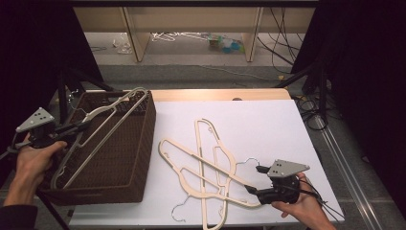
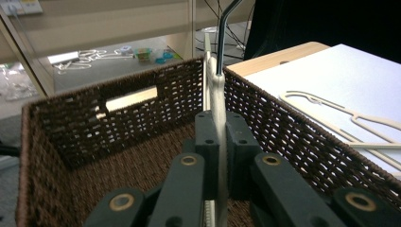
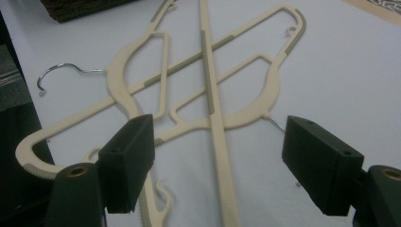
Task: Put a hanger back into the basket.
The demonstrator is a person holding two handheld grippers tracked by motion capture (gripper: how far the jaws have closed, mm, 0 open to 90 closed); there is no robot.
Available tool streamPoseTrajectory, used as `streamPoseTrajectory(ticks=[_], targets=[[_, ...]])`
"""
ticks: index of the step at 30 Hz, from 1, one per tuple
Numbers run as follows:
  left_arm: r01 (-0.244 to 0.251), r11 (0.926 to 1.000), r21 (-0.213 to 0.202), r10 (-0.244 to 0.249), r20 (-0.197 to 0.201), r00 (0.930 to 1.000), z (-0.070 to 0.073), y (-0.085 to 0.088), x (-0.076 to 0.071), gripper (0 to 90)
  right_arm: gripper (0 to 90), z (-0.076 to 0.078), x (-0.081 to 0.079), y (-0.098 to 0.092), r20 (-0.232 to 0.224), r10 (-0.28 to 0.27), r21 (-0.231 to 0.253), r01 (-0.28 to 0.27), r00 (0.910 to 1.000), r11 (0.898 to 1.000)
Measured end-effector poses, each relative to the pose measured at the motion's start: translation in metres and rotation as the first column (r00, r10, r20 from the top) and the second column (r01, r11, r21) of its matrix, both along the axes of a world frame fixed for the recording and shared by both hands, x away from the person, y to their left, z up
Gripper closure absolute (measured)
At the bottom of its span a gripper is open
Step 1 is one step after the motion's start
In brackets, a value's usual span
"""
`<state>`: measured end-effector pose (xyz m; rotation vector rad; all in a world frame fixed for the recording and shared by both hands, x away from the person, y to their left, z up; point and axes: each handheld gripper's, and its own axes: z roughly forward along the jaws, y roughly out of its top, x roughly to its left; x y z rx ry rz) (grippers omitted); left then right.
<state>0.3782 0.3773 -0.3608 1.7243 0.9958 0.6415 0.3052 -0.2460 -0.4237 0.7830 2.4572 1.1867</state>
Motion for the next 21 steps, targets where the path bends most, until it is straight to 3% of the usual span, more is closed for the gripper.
streamPoseTrajectory(ticks=[6,11,13,16,19,21], targets=[[0.005,0.9998,0.020,-0.004,-0.054,0.9985,-0.009,-0.004,0.007,85.2,27.2,0.000,0.000,0.000,-0.001,0.004,-0.008,-0.004,1.0000,1.000],[0.017,0.9978,0.064,-0.010,-0.098,0.9951,-0.018,-0.007,0.016,85.1,27.2,-0.001,-0.001,0.001,-0.013,0.006,-0.009,-0.006,0.9999,1.000],[0.009,0.9986,0.052,-0.003,-0.117,0.9931,-0.024,-0.008,0.018,85.0,27.3,-0.001,-0.001,0.001,-0.012,0.006,-0.012,-0.006,0.9999,1.000],[0.022,0.9984,0.053,-0.015,-0.121,0.9926,-0.032,-0.010,0.022,84.8,27.3,-0.002,-0.001,0.001,-0.012,0.006,-0.016,-0.007,0.9999,1.000],[0.056,0.9940,0.094,-0.045,-0.122,0.9915,-0.038,-0.011,0.029,84.4,27.3,-0.002,0.000,0.001,-0.010,0.018,-0.018,-0.019,0.9998,1.000],[0.027,0.9950,0.096,-0.011,-0.154,0.9880,-0.041,-0.013,0.030,83.6,27.3,-0.002,-0.001,0.001,-0.012,0.021,-0.017,-0.021,0.9997,1.000]])
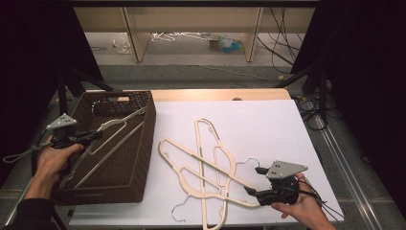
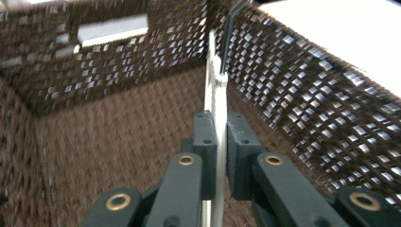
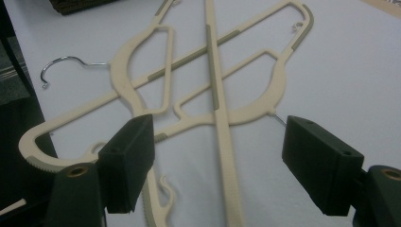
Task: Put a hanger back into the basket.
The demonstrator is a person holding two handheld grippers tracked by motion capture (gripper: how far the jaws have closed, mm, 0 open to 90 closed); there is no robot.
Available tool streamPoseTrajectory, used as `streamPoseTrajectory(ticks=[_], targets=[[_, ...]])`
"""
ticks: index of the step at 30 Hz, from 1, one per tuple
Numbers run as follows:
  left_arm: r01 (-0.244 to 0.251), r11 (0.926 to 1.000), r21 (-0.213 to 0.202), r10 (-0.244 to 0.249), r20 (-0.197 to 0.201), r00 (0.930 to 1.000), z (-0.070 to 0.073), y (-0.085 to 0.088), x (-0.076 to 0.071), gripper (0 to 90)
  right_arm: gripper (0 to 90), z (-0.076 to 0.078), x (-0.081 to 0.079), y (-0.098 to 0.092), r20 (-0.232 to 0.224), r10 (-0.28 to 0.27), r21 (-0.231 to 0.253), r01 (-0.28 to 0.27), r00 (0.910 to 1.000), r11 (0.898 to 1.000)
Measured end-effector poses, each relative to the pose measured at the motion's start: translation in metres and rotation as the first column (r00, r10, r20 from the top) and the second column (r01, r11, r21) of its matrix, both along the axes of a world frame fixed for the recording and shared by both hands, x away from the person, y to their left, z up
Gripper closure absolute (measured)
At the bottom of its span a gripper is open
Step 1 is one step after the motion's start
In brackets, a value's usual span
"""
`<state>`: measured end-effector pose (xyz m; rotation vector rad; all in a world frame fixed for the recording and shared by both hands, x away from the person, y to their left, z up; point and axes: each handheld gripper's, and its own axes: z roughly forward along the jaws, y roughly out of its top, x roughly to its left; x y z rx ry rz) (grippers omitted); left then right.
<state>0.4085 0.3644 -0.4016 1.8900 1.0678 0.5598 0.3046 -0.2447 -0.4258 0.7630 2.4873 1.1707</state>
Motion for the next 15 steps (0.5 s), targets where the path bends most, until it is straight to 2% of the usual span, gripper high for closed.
streamPoseTrajectory(ticks=[1,2,3,4,8,9,11,13,15], targets=[[-0.030,0.9985,0.045,0.031,-0.024,0.9992,-0.002,0.000,0.000,83.4,27.2,0.000,0.000,0.000,0.003,0.002,-0.002,-0.002,1.0000,1.000],[-0.027,0.9940,0.106,0.030,-0.027,0.9992,-0.003,0.003,0.001,82.7,27.2,0.000,0.000,0.000,0.005,0.001,-0.004,-0.001,1.0000,1.000],[-0.033,0.9950,0.095,0.035,-0.024,0.9991,-0.004,0.005,0.002,82.1,27.2,0.000,0.000,0.000,0.005,-0.001,-0.002,0.001,1.0000,1.000],[-0.062,0.9958,0.067,0.065,-0.043,0.9969,-0.006,0.007,0.000,81.9,27.3,0.000,0.000,0.000,0.002,-0.001,-0.002,0.001,1.0000,1.000],[-0.134,0.9874,0.085,0.139,-0.064,0.9882,-0.012,0.016,-0.001,78.3,27.2,-0.001,0.000,0.001,0.000,0.002,-0.008,-0.002,1.0000,1.000],[-0.158,0.9849,0.071,0.163,-0.072,0.9841,-0.013,0.016,-0.002,77.0,27.1,-0.001,0.000,0.001,-0.004,0.000,-0.006,0.000,1.0000,1.000],[-0.190,0.9701,0.151,0.206,-0.098,0.9737,-0.014,0.021,-0.004,72.8,27.1,-0.002,0.000,0.001,-0.005,0.004,-0.009,-0.004,1.0000,1.000],[-0.206,0.9671,0.150,0.222,-0.099,0.9701,-0.016,0.025,-0.004,67.7,26.9,-0.003,0.000,0.002,-0.005,0.000,-0.012,0.000,1.0000,1.000],[-0.270,0.9559,0.116,0.282,-0.108,0.9533,-0.017,0.024,-0.007,61.6,26.8,-0.003,-0.001,0.002,-0.018,-0.008,-0.011,0.008,0.9998,1.000]])
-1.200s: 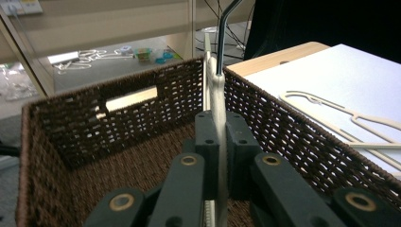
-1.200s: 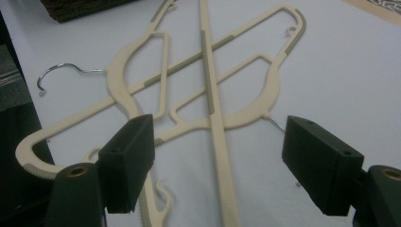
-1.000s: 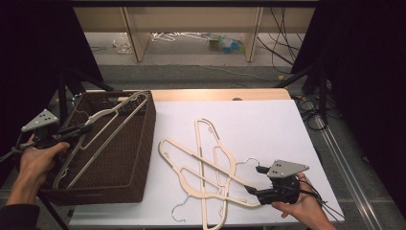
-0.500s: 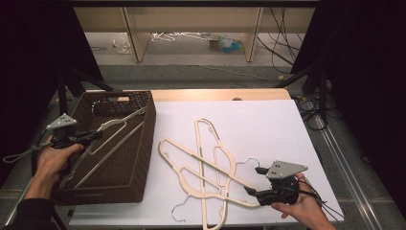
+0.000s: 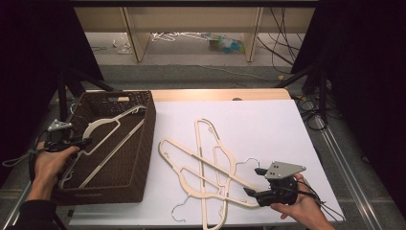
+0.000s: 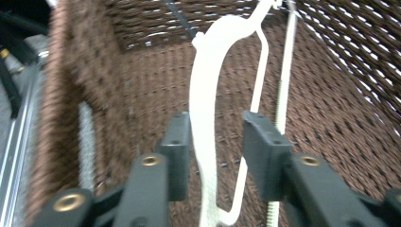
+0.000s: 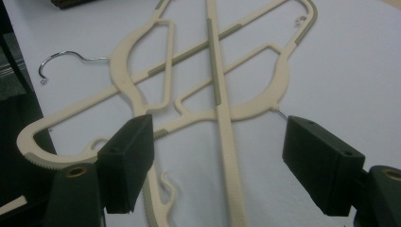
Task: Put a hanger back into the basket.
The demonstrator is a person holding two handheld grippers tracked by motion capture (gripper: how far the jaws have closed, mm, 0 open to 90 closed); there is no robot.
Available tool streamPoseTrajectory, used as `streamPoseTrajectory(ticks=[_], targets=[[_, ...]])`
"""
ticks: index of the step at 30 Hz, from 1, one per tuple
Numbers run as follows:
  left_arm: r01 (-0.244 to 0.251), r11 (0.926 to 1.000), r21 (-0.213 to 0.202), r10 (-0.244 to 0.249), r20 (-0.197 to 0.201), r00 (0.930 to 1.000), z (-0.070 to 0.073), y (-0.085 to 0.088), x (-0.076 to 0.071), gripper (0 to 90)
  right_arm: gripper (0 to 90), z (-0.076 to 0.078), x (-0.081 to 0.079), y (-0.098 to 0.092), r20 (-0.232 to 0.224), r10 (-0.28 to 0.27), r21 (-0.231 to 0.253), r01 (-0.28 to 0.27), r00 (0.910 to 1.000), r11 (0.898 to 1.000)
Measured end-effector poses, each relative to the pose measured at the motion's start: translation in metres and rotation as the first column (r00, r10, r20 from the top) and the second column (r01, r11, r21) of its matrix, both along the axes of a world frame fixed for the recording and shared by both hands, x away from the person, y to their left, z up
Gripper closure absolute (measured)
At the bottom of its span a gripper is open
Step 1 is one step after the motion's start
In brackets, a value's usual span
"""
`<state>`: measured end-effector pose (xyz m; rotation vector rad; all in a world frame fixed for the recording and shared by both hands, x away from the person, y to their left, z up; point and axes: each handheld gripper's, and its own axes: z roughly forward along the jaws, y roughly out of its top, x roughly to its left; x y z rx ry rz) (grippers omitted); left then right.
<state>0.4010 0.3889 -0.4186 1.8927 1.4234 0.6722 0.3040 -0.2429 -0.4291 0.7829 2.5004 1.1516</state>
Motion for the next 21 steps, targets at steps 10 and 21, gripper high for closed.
streamPoseTrajectory(ticks=[10,21], targets=[[0.011,0.9916,-0.129,0.000,0.083,0.9966,0.013,-0.018,-0.015,45.5,26.4,-0.001,0.001,0.001,0.001,0.005,-0.004,-0.005,1.0000,1.000],[0.248,0.9548,-0.163,-0.213,0.209,0.9546,0.048,-0.099,-0.051,32.6,26.1,-0.004,0.000,0.002,0.002,0.009,-0.013,-0.009,1.0000,1.000]])
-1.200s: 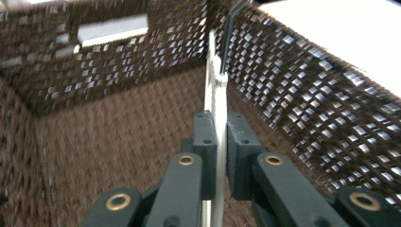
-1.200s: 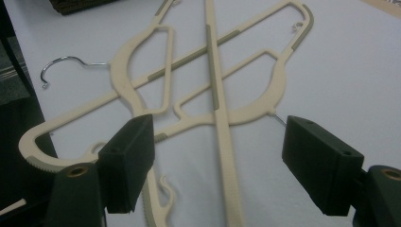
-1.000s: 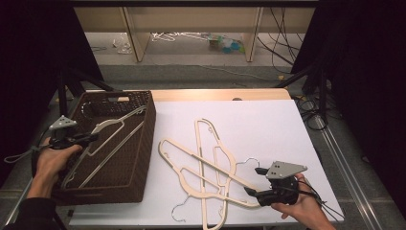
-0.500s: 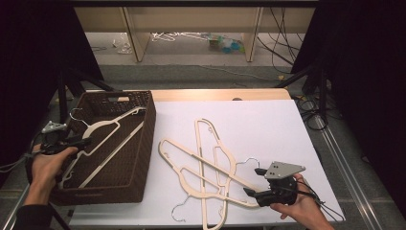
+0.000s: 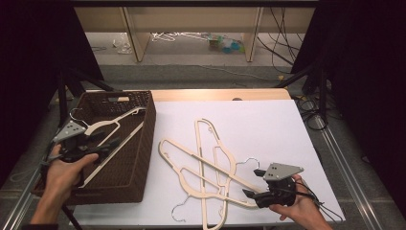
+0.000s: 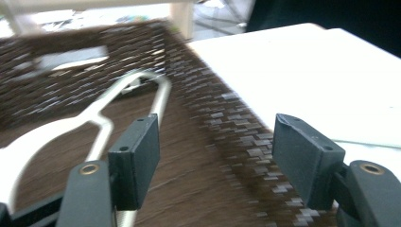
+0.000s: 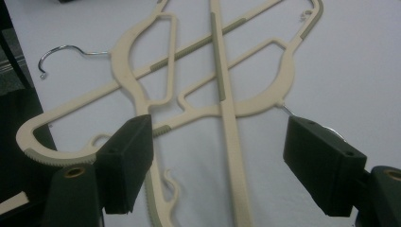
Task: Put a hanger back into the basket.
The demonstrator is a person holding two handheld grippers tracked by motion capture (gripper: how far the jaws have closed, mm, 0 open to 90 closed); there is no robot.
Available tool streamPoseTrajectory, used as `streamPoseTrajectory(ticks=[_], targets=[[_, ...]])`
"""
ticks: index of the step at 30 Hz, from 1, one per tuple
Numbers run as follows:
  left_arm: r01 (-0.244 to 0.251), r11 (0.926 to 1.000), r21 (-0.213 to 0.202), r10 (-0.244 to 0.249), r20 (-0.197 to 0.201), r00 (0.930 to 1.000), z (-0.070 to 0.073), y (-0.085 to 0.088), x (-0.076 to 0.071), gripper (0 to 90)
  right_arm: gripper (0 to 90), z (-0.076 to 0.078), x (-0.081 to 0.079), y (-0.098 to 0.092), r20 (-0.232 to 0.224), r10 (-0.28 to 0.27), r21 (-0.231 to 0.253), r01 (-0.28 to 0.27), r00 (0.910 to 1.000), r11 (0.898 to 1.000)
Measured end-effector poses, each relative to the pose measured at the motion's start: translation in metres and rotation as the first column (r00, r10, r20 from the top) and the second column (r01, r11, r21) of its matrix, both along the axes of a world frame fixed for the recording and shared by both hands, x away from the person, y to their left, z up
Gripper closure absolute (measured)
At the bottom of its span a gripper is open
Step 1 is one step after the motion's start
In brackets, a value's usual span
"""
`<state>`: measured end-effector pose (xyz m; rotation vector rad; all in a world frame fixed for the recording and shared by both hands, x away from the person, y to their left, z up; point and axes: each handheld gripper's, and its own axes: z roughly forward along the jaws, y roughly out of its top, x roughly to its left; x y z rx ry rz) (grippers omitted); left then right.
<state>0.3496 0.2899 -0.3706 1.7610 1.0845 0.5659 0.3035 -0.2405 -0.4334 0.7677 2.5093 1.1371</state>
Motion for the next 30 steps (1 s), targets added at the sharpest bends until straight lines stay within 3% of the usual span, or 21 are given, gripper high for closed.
streamPoseTrajectory(ticks=[1,3,7,10,11,14,18,22,23,27,29,30], targets=[[0.007,0.9999,-0.015,-0.007,-0.003,1.0000,0.001,-0.007,-0.004,32.3,26.1,0.000,0.000,0.000,-0.001,0.001,0.000,-0.001,1.0000,1.000],[0.079,0.9968,-0.014,-0.078,0.025,0.9966,0.005,-0.023,-0.009,31.6,26.1,-0.001,0.000,0.001,-0.009,0.006,0.000,-0.006,0.9999,1.000],[0.170,0.9855,-0.001,-0.170,0.052,0.9841,0.008,-0.054,-0.024,29.2,26.1,-0.003,0.000,0.001,0.001,0.015,-0.001,-0.015,0.9999,1.000],[0.198,0.9800,-0.014,-0.197,0.049,0.9791,0.005,-0.071,-0.033,29.0,26.1,-0.003,-0.002,0.002,-0.004,0.012,0.003,-0.012,0.9999,1.000],[0.227,0.9738,-0.017,-0.225,0.052,0.9728,0.003,-0.079,-0.037,29.0,26.1,-0.004,-0.001,0.002,-0.002,0.017,0.002,-0.017,0.9999,1.000],[0.251,0.9676,-0.028,-0.249,0.055,0.9669,-0.003,-0.096,-0.046,29.0,26.0,-0.007,-0.001,0.003,-0.002,0.028,-0.002,-0.028,0.9996,1.000],[0.313,0.9494,-0.025,-0.311,0.057,0.9486,-0.013,-0.114,-0.053,28.0,26.1,-0.008,-0.002,0.004,-0.003,0.033,-0.010,-0.033,0.9995,0.999],[0.339,0.9404,-0.027,-0.337,0.054,0.9399,-0.024,-0.126,-0.059,26.7,26.1,-0.010,-0.005,0.006,-0.005,0.052,-0.012,-0.052,0.9986,0.999],[0.355,0.9347,-0.010,-0.354,0.065,0.9329,-0.026,-0.127,-0.060,26.2,26.1,-0.010,-0.006,0.006,-0.005,0.053,-0.016,-0.053,0.9986,0.998],[0.364,0.9313,-0.010,-0.362,0.077,0.9289,-0.032,-0.128,-0.064,23.6,26.2,-0.012,-0.009,0.006,-0.010,0.064,-0.026,-0.064,0.9979,0.998],[0.348,0.9369,-0.035,-0.343,0.091,0.9348,-0.036,-0.128,-0.067,21.8,26.1,-0.012,-0.010,0.007,-0.011,0.061,-0.028,-0.062,0.9980,0.998],[0.343,0.9391,-0.020,-0.340,0.096,0.9356,-0.037,-0.128,-0.069,19.4,26.1,-0.012,-0.009,0.008,-0.008,0.066,-0.029,-0.066,0.9978,0.997]])
